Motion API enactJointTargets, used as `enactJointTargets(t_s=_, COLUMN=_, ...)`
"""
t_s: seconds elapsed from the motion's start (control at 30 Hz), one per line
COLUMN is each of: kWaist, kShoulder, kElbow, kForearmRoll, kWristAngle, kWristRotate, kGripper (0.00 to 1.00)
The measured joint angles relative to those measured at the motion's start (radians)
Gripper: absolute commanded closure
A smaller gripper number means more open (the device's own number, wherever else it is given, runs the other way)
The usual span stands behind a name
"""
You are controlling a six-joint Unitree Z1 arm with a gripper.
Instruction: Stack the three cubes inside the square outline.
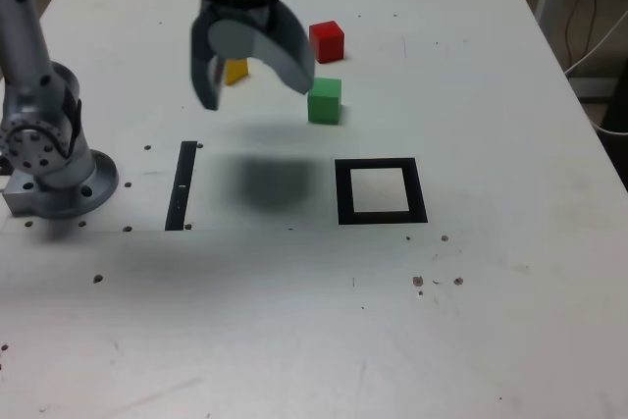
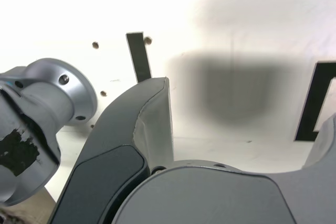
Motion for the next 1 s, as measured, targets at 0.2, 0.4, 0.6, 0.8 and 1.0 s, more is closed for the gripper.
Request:
enactJointTargets(t_s=0.2, kWaist=0.067, kShoulder=0.061, kElbow=-0.089, kForearmRoll=0.017, kWristAngle=0.016, kWristRotate=0.044, kGripper=0.01)
enactJointTargets(t_s=0.4, kWaist=0.144, kShoulder=0.129, kElbow=-0.183, kForearmRoll=0.028, kWristAngle=0.028, kWristRotate=0.089, kGripper=0.01)
enactJointTargets(t_s=0.6, kWaist=0.197, kShoulder=0.183, kElbow=-0.259, kForearmRoll=0.048, kWristAngle=0.034, kWristRotate=0.122, kGripper=0.01)
enactJointTargets(t_s=0.8, kWaist=0.27, kShoulder=0.249, kElbow=-0.329, kForearmRoll=0.057, kWristAngle=0.035, kWristRotate=0.161, kGripper=0.01)
enactJointTargets(t_s=1.0, kWaist=0.345, kShoulder=0.309, kElbow=-0.408, kForearmRoll=0.071, kWristAngle=0.035, kWristRotate=0.2, kGripper=0.01)
